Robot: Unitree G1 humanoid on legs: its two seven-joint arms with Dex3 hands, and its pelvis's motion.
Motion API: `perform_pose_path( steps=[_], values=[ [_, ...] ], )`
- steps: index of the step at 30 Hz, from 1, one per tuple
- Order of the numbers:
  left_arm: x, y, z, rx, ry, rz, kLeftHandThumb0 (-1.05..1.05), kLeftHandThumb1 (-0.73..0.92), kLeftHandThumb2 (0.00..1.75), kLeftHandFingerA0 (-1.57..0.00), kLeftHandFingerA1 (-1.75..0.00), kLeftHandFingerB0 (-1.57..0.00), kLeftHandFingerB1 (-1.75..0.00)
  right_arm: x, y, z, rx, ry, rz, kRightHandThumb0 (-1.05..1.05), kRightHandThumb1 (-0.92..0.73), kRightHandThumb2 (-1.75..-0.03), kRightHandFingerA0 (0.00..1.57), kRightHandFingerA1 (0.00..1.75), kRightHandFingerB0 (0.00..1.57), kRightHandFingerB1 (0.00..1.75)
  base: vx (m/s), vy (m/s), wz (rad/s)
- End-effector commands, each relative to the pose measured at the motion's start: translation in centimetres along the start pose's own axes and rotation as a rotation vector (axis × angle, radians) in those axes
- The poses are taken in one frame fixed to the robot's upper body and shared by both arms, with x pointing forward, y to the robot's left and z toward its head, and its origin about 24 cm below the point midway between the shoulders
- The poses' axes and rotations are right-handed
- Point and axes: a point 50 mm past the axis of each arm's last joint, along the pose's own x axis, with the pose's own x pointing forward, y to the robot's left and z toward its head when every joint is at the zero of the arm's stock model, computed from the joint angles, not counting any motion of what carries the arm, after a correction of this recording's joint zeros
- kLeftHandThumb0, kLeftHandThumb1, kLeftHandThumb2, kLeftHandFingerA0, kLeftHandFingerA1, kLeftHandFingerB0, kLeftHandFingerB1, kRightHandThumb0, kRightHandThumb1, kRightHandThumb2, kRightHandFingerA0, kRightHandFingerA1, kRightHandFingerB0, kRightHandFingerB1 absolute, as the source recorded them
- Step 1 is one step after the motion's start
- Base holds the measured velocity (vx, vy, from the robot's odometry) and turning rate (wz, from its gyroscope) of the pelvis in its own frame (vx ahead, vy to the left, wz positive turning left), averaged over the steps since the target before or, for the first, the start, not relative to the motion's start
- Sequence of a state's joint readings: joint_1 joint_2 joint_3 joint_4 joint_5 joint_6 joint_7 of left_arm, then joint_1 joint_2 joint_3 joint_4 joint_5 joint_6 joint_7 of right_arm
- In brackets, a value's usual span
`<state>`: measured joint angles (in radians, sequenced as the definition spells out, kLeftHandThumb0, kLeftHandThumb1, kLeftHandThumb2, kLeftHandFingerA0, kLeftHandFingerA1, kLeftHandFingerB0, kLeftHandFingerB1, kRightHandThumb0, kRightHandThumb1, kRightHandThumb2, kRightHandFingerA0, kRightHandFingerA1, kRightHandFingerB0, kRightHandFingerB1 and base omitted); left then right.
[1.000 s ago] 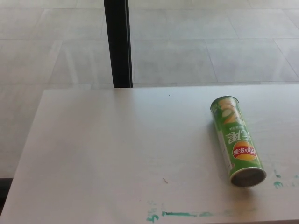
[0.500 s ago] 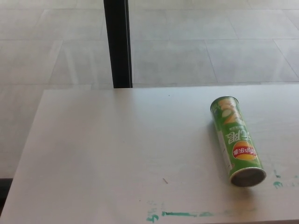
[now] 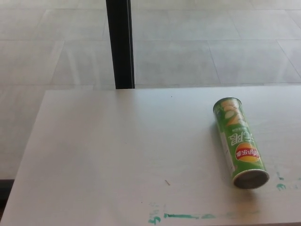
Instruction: Use the right hand as a fist to push the chips tray inside its container kept in the middle of the desk
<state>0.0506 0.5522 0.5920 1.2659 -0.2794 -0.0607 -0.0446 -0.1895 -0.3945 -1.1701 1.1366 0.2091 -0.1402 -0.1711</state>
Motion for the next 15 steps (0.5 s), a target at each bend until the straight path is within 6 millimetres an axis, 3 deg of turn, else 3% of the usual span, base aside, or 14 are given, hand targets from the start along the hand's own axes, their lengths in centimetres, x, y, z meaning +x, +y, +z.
perform_pose_path(
  steps=[1, 2, 3, 5, 6, 7, 8, 9, 11, 12, 13, 15],
  values=[
    [-0.1, 0.6, -0.5, -0.041, 0.029, 0.004, -0.70, 0.92, 0.67, -0.56, -0.60, -0.44, -0.46, 0.0, -0.7, -0.2, 0.078, 0.010, -0.061, -0.73, -0.87, -0.69, 0.53, 1.42, 0.37, 0.93, 0.00, 0.000, 0.00],
    [-0.1, 0.6, -0.8, -0.032, 0.035, 0.000, -0.71, 0.92, 0.69, -0.55, -0.59, -0.41, -0.45, 0.0, -0.9, -0.1, 0.046, -0.001, -0.046, -0.72, -0.89, -0.69, 0.56, 1.37, 0.36, 0.93, 0.00, 0.000, 0.00],
    [-0.2, 0.5, -0.9, -0.025, 0.032, -0.001, -0.69, 0.92, 0.70, -0.53, -0.59, -0.41, -0.47, 0.0, -1.0, -0.1, 0.014, -0.010, -0.035, -0.73, -0.92, -0.69, 0.55, 1.44, 0.24, 0.89, 0.00, 0.000, 0.00],
    [-0.2, -0.2, -1.3, -0.011, 0.034, -0.016, -0.69, 0.92, 0.70, -0.53, -0.59, -0.41, -0.47, 0.3, -1.8, 0.6, -0.023, -0.032, -0.042, -0.73, -0.92, -0.69, 0.55, 1.44, 0.24, 0.89, 0.00, 0.000, 0.00],
    [-0.2, -0.2, -1.4, -0.018, 0.041, -0.007, -0.70, 0.92, 0.69, -0.56, -0.62, -0.44, -0.48, 0.4, -1.9, 0.7, 0.015, -0.018, -0.043, -0.70, -0.88, -0.70, 0.62, 1.44, 0.24, 0.74, 0.00, 0.000, 0.00],
    [-0.2, -0.2, -1.4, -0.016, 0.047, -0.002, -0.70, 0.92, 0.70, -0.55, -0.59, -0.44, -0.47, 0.4, -1.7, 0.8, 0.046, -0.003, -0.048, -0.73, -0.86, -0.69, 0.67, 1.44, 0.20, 0.73, 0.00, 0.000, 0.00],
    [-0.2, -0.6, -1.5, -0.002, 0.044, -0.015, -0.70, 0.92, 0.71, -0.55, -0.60, -0.44, -0.48, 0.5, -2.0, 1.1, 0.060, 0.003, -0.063, -0.74, -0.86, -0.67, 0.60, 1.37, 0.20, 0.68, 0.00, 0.000, 0.00],
    [-0.2, -0.8, -1.5, 0.005, 0.046, -0.016, -0.71, 0.92, 0.71, -0.54, -0.59, -0.44, -0.47, 0.5, -2.0, 1.2, 0.063, -0.006, -0.058, -0.77, -0.69, -1.12, 0.70, 1.18, 0.22, 0.72, 0.00, 0.000, 0.00],
    [-0.2, -0.9, -1.6, 0.005, 0.049, -0.016, -0.71, 0.92, 0.71, -0.54, -0.59, -0.44, -0.47, 0.5, -1.9, 1.3, 0.063, -0.013, -0.052, -0.77, -0.69, -1.12, 0.70, 1.18, 0.22, 0.72, 0.00, 0.000, 0.00],
    [-0.2, -0.9, -1.6, -0.021, 0.049, -0.025, -0.70, 0.92, 0.71, -0.51, -0.60, -0.42, -0.47, 0.5, -1.9, 1.3, -0.020, -0.029, 0.010, -0.75, -0.92, -0.73, 0.45, 1.44, 0.15, 0.86, 0.00, 0.000, 0.00],
    [-0.2, -0.9, -1.6, -0.009, 0.043, -0.024, -0.70, 0.92, 0.71, -0.51, -0.61, -0.41, -0.47, 0.5, -1.9, 1.4, 0.012, -0.025, -0.048, -0.74, -0.88, -0.68, 0.64, 1.44, 0.26, 0.82, 0.00, 0.000, 0.00],
    [-0.2, -1.0, -1.5, 0.010, 0.036, -0.027, -0.71, 0.92, 0.72, -0.50, -0.62, -0.40, -0.47, 0.5, -1.9, 1.3, 0.051, -0.018, -0.066, -0.73, -0.84, -0.68, 0.68, 1.46, 0.39, 0.82, 0.00, 0.000, 0.00]
  ],
)
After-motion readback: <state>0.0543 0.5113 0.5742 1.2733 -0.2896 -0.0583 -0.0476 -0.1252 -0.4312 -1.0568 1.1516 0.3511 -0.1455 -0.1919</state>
